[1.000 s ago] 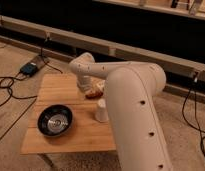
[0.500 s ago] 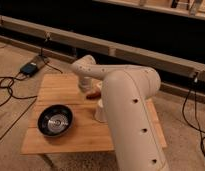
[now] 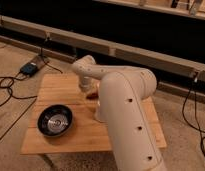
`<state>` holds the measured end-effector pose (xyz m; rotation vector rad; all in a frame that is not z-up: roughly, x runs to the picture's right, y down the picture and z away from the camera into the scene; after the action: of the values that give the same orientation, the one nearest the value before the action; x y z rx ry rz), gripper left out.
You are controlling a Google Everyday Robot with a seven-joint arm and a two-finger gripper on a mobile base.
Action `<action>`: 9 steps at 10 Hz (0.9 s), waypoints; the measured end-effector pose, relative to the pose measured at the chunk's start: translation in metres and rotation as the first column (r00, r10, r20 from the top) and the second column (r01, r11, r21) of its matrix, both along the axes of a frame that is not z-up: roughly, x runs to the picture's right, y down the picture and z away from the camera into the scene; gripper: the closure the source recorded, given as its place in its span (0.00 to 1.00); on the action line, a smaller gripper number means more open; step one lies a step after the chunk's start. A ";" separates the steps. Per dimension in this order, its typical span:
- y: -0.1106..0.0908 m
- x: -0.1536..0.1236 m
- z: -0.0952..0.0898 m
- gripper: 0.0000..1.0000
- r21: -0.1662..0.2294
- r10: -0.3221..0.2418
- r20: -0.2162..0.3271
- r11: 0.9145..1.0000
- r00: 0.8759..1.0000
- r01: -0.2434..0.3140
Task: Drag the pepper across the table
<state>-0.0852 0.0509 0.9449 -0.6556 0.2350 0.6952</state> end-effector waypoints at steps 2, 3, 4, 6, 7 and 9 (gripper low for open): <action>0.000 -0.001 0.005 0.35 -0.003 -0.007 0.004 1.000 1.000 0.007; -0.001 -0.001 0.008 0.35 -0.005 -0.010 0.006 1.000 1.000 0.010; -0.001 -0.001 0.010 0.35 -0.006 -0.012 0.005 1.000 1.000 0.012; 0.000 -0.001 0.014 0.35 -0.010 -0.013 0.001 1.000 1.000 0.013; 0.002 -0.001 0.017 0.35 -0.015 -0.016 -0.002 1.000 1.000 0.016; 0.003 -0.001 0.020 0.35 -0.018 -0.018 -0.007 1.000 1.000 0.018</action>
<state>-0.0861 0.0540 0.9653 -0.6679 0.2535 0.6789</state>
